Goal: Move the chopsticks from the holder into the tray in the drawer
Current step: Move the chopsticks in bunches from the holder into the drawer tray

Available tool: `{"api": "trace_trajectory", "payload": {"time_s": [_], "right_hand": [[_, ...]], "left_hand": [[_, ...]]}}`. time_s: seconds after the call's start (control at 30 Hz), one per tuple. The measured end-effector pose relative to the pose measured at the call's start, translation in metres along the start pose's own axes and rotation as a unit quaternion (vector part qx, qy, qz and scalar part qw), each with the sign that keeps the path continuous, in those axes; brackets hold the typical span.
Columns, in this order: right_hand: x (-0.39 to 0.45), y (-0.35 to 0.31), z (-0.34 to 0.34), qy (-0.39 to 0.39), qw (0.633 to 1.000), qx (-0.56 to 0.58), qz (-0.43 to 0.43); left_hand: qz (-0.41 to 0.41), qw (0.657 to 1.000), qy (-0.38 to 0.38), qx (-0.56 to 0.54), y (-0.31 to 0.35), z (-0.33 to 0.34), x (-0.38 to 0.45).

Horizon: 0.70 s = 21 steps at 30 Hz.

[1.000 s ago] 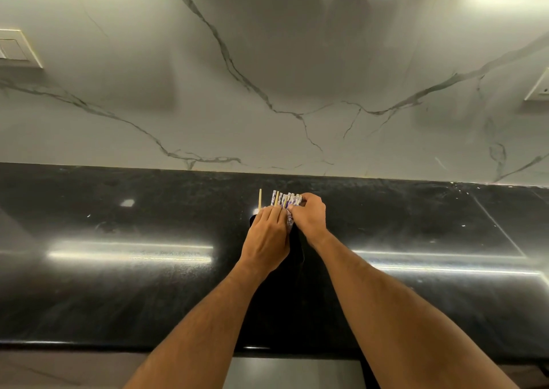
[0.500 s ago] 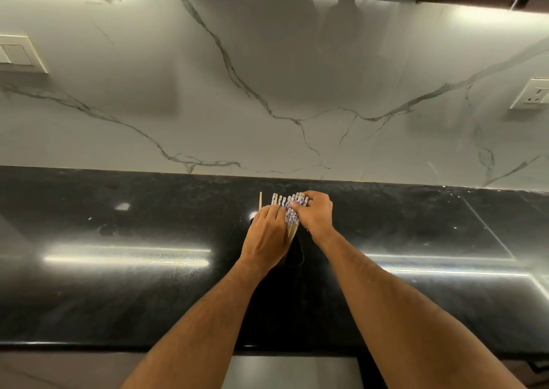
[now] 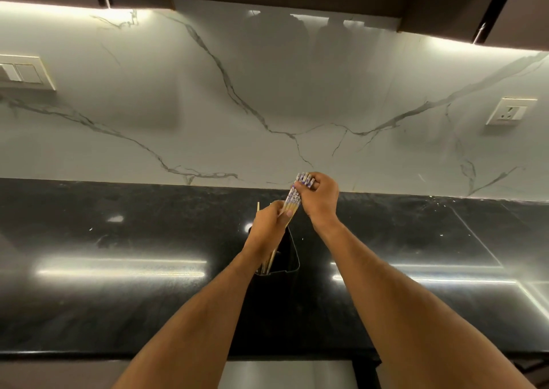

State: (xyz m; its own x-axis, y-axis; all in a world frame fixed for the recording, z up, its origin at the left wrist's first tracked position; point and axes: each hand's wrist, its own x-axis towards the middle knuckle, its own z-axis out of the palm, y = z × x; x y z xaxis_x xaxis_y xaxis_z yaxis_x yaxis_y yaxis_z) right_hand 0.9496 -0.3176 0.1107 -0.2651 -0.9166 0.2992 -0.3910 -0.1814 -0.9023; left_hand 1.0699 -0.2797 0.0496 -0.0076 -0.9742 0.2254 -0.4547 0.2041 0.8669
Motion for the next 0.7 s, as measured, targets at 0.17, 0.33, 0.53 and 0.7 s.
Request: {"api": "trace_trajectory", "payload": {"time_s": [0.17,0.33,0.53,0.7], "right_hand": [[0.003,-0.032,-0.014,0.016,0.998,0.059,-0.03],[-0.004,-0.046,-0.032,-0.013,0.989,0.144,-0.031],[-0.025,-0.038,-0.054,-0.108,0.971,0.211,-0.029],[-0.043,-0.03,-0.064,-0.113,0.979,0.168,-0.021]], "left_hand": [[0.011,0.996,-0.024,-0.09,0.029,-0.011,0.008],[0.006,0.993,-0.053,-0.101,0.05,-0.023,0.003],[-0.044,0.977,-0.146,-0.152,0.061,-0.035,-0.022],[-0.076,0.962,-0.199,-0.173,0.057,-0.038,-0.039]]}}
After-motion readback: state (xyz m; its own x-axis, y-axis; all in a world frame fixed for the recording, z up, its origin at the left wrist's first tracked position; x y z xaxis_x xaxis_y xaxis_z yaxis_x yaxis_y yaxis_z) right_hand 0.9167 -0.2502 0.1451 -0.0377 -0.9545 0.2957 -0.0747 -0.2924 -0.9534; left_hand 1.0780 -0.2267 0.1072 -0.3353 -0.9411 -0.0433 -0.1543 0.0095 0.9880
